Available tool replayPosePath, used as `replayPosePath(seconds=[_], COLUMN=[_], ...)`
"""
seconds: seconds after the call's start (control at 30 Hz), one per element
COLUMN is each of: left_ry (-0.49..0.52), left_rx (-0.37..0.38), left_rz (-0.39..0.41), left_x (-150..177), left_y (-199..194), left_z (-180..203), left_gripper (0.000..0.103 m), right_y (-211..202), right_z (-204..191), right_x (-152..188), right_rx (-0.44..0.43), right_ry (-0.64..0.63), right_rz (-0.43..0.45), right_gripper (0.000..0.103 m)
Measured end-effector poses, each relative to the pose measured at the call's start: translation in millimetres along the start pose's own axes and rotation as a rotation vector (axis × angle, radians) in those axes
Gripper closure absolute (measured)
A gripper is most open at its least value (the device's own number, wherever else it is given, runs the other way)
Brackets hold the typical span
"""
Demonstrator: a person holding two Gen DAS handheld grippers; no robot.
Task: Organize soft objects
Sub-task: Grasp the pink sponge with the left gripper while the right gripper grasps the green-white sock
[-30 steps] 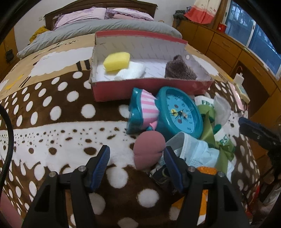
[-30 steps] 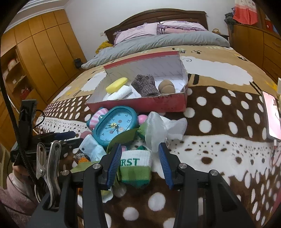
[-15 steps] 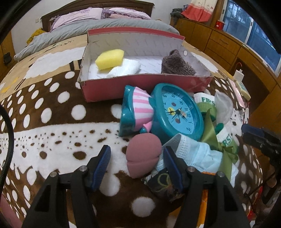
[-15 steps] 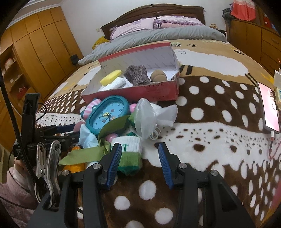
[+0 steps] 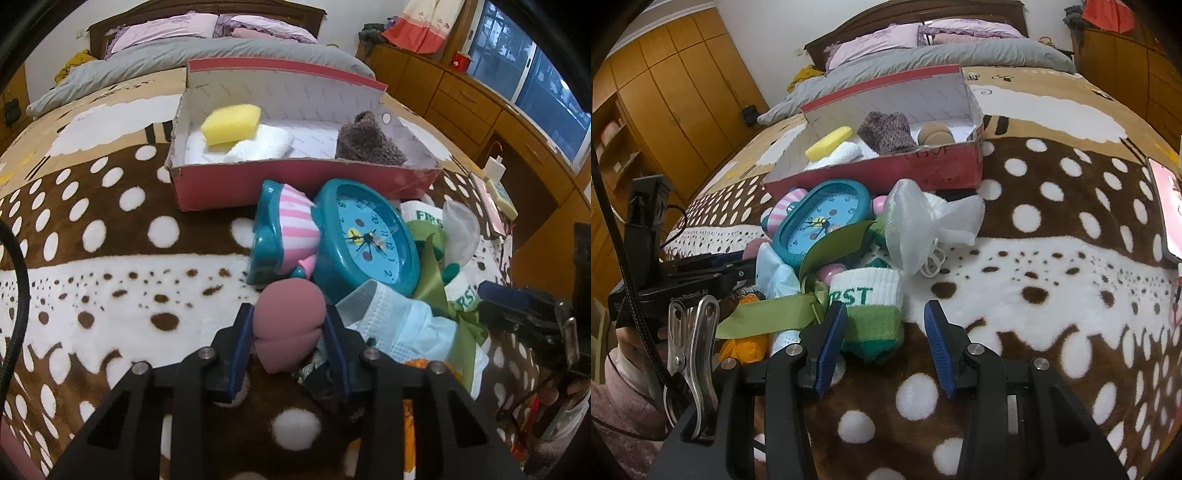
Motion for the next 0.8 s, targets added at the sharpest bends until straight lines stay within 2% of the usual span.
replayPosePath(seconds=[0.2, 0.4, 0.43, 0.5, 0.6, 0.8], left_ry=[-0.016, -0.027, -0.025, -0.025, -0.03, -0.043], left_rx=[-0.015, -0.008, -0.008, -0.008, -0.01, -0.029], left_rz=[0.012, 0.016, 0.017, 0.022, 0.028, 0.039], left_x=[-2, -2, -2, -3, -4, -6], left_y=[-4, -6, -6, -7, -9, -14], left_z=[-7, -9, -8, -8, -9, -14], left_gripper=[0.064, 0.064, 0.064, 0.064, 0.064, 0.064], right_y=[11, 23, 23, 22, 18, 5], right_z=[1, 0, 0, 0, -4, -13], right_x=[5, 12, 12, 11, 10, 2], right_rx=[-0.003, -0.043, -0.044, -0.059, -0.066, -0.059], right_ry=[0.016, 0.067, 0.069, 0.079, 0.055, -0.007], right_rz=[-0.027, -0.066, -0.062, -0.05, -0.029, 0.02], right_gripper=[0.058, 0.058, 0.06, 0.071, 0.077, 0.081])
Point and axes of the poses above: each gripper's, at about its wrist camera, not at the fingertips, and y roughly the way its jaws point, z to its right, x to its underside, the point moved 4 cm from there along y, roughly the way its jaws point, and after that the axes turned 15 degrees about z, right-handed, at the moved point
